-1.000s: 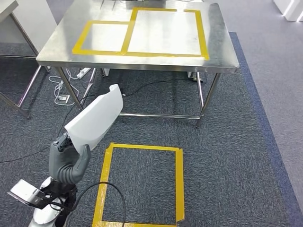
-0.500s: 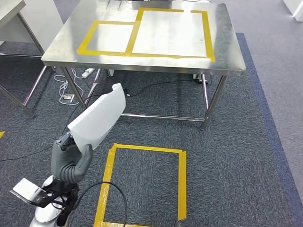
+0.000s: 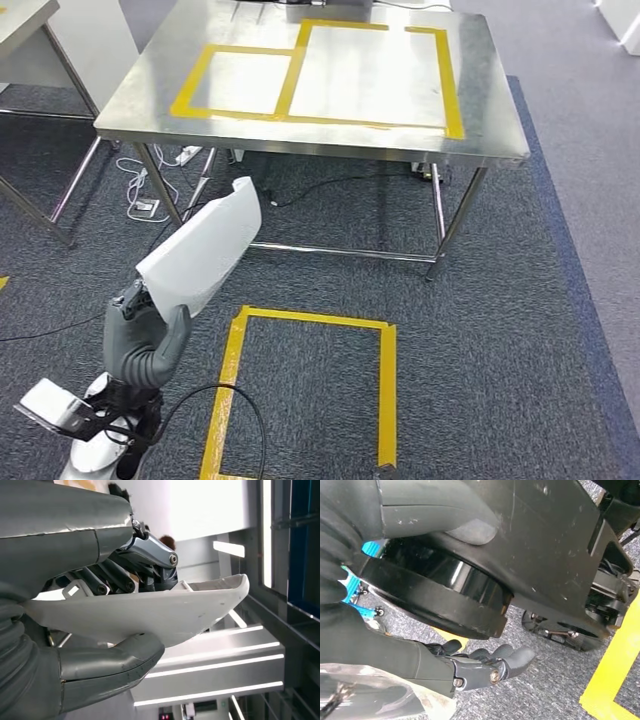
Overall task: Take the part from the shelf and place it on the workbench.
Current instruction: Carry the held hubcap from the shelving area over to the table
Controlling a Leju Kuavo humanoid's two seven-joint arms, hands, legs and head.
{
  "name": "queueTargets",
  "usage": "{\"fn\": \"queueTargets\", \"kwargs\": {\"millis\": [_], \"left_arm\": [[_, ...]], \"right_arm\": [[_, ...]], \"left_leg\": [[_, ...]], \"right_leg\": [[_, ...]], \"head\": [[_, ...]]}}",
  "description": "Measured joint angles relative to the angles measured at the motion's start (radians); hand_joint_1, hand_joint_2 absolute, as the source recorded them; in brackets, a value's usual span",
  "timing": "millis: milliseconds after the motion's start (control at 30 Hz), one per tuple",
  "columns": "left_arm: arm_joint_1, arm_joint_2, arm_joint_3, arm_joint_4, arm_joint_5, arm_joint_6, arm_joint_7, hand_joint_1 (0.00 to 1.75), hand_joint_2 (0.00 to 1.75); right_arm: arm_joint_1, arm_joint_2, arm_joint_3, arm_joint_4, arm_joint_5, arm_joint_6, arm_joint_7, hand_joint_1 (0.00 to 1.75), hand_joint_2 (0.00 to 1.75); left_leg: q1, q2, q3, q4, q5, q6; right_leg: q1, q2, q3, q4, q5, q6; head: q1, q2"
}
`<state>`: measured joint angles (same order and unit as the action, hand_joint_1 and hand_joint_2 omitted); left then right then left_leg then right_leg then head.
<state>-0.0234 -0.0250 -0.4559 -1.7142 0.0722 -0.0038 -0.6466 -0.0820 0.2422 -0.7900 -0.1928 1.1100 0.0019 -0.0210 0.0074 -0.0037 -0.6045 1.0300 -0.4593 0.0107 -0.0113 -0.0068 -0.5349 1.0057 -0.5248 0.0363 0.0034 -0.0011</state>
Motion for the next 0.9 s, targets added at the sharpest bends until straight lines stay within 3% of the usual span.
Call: {"fn": "queueTargets", "kwargs": {"millis": [67, 167, 200, 233, 300, 367, 400, 533, 600, 667, 700, 733, 767, 833, 900], "left_arm": [[-0.001, -0.001, 0.0, 0.0, 0.0, 0.0, 0.0, 1.75, 1.75], [-0.001, -0.002, 0.0, 0.0, 0.0, 0.0, 0.0, 1.75, 1.75], [-0.001, -0.002, -0.001, 0.0, 0.0, 0.0, 0.0, 1.75, 1.75], [-0.001, -0.002, -0.001, 0.0, 0.0, 0.0, 0.0, 1.75, 1.75], [-0.001, -0.002, -0.002, 0.0, 0.0, 0.0, 0.0, 1.75, 1.75], [-0.002, -0.003, -0.002, 0.0, 0.0, 0.0, 0.0, 1.75, 1.75], [-0.002, -0.003, -0.002, 0.0, 0.0, 0.0, 0.0, 1.75, 1.75], [-0.001, -0.003, -0.004, 0.0, 0.0, 0.0, 0.0, 1.75, 1.75], [-0.002, -0.002, -0.004, 0.0, -0.001, 0.0, 0.0, 1.75, 1.75], [0.0, -0.002, -0.004, 0.0, 0.0, 0.0, 0.0, 1.75, 1.75], [0.001, -0.001, -0.004, 0.0, 0.0, 0.0, 0.0, 1.75, 1.75], [0.002, -0.001, -0.004, 0.0, 0.0, 0.0, 0.0, 1.75, 1.75], [0.002, -0.001, -0.004, 0.0, 0.0, 0.0, 0.0, 1.75, 1.75], [0.001, 0.0, -0.004, 0.0, 0.0, 0.0, 0.0, 1.75, 1.75], [0.0, -0.001, -0.004, 0.0, 0.0, 0.0, 0.0, 1.75, 1.75]], "right_arm": [[-0.001, 0.0, 0.0, 0.0, 0.0, 0.0, 0.0, 0.0, 1.75], [-0.005, 0.0, 0.0, 0.0, -0.002, 0.0, -0.003, 0.0, 1.75], [-0.007, 0.0, 0.0, 0.0, -0.002, 0.0, -0.004, 0.0, 1.75], [-0.009, 0.0, 0.0, 0.0, -0.003, 0.0, -0.004, 0.0, 1.75], [-0.007, 0.0, 0.0, 0.0, -0.002, 0.0, -0.002, 0.0, 1.75], [-0.004, 0.0, 0.0, 0.0, -0.001, 0.0, 0.001, 0.0, 1.75], [-0.003, -0.001, 0.0, 0.0, 0.0, 0.001, 0.001, 0.0, 1.75], [0.0, -0.001, 0.0, 0.0, -0.001, 0.004, 0.001, 0.0, 1.75], [-0.001, 0.0, 0.0, 0.0, -0.001, 0.005, 0.001, 0.0, 1.75], [0.0, 0.0, 0.0, 0.0, -0.001, 0.005, 0.001, 0.0, 1.75], [0.001, -0.001, 0.0, 0.0, -0.001, 0.005, 0.001, 0.0, 1.75], [0.001, -0.001, 0.0, 0.0, -0.001, 0.005, 0.001, 0.0, 1.75], [0.001, -0.001, 0.0, 0.0, -0.001, 0.006, 0.001, 0.0, 1.75], [0.002, 0.0, 0.0, 0.0, -0.001, 0.006, 0.002, 0.0, 1.75], [0.002, 0.0, 0.0, 0.0, -0.001, 0.007, 0.002, 0.0, 1.75]], "left_leg": [[0.002, 0.0, 0.006, -0.005, -0.001, 0.013], [-0.001, 0.001, 0.009, -0.006, -0.005, 0.024], [-0.002, 0.001, 0.011, -0.006, -0.007, 0.026], [-0.003, -0.001, 0.015, -0.005, -0.01, 0.028], [-0.004, -0.005, 0.026, -0.005, -0.017, 0.027], [-0.007, -0.009, 0.031, -0.003, -0.024, 0.021], [-0.008, -0.01, 0.029, -0.001, -0.025, 0.016], [-0.006, -0.008, 0.021, 0.011, -0.035, -0.005], [-0.004, -0.006, -0.011, 0.088, -0.075, -0.017], [0.001, -0.005, -0.077, 0.221, -0.126, -0.026], [0.003, -0.005, -0.106, 0.27, -0.135, -0.029], [0.004, -0.005, -0.12, 0.286, -0.126, -0.03], [0.005, -0.005, -0.116, 0.264, -0.098, -0.03], [0.006, -0.003, -0.065, 0.141, -0.02, -0.027], [0.002, 0.0, -0.019, 0.037, 0.011, -0.019]], "right_leg": [[-0.001, 0.002, -0.025, 0.05, -0.031, 0.008], [0.0, 0.004, -0.131, 0.241, -0.102, 0.01], [0.0, 0.004, -0.157, 0.281, -0.105, 0.009], [0.0, 0.004, -0.164, 0.282, -0.086, 0.008], [0.0, 0.005, -0.127, 0.182, -0.008, 0.003], [0.003, 0.007, -0.073, 0.063, 0.04, -0.005], [0.004, 0.008, -0.058, 0.03, 0.045, -0.009], [0.003, 0.011, -0.045, 0.01, 0.037, -0.024], [-0.002, 0.008, -0.033, 0.004, 0.034, -0.034], [-0.002, 0.006, -0.023, 0.003, 0.027, -0.04], [-0.002, 0.006, -0.019, 0.003, 0.023, -0.041], [-0.002, 0.006, -0.014, 0.003, 0.02, -0.041], [-0.003, 0.007, -0.008, 0.003, 0.015, -0.04], [-0.003, 0.008, 0.004, 0.003, 0.005, -0.034], [0.0, 0.008, 0.012, 0.004, -0.006, -0.023]], "head": [[0.003, 0.0], [0.008, 0.0], [0.008, 0.0], [0.008, 0.0], [0.008, 0.0], [0.008, 0.0], [0.008, 0.0], [0.007, 0.0], [0.003, 0.0], [0.002, 0.0], [0.001, 0.0], [0.002, 0.0], [0.001, 0.0], [0.002, 0.0], [0.002, 0.0]]}}
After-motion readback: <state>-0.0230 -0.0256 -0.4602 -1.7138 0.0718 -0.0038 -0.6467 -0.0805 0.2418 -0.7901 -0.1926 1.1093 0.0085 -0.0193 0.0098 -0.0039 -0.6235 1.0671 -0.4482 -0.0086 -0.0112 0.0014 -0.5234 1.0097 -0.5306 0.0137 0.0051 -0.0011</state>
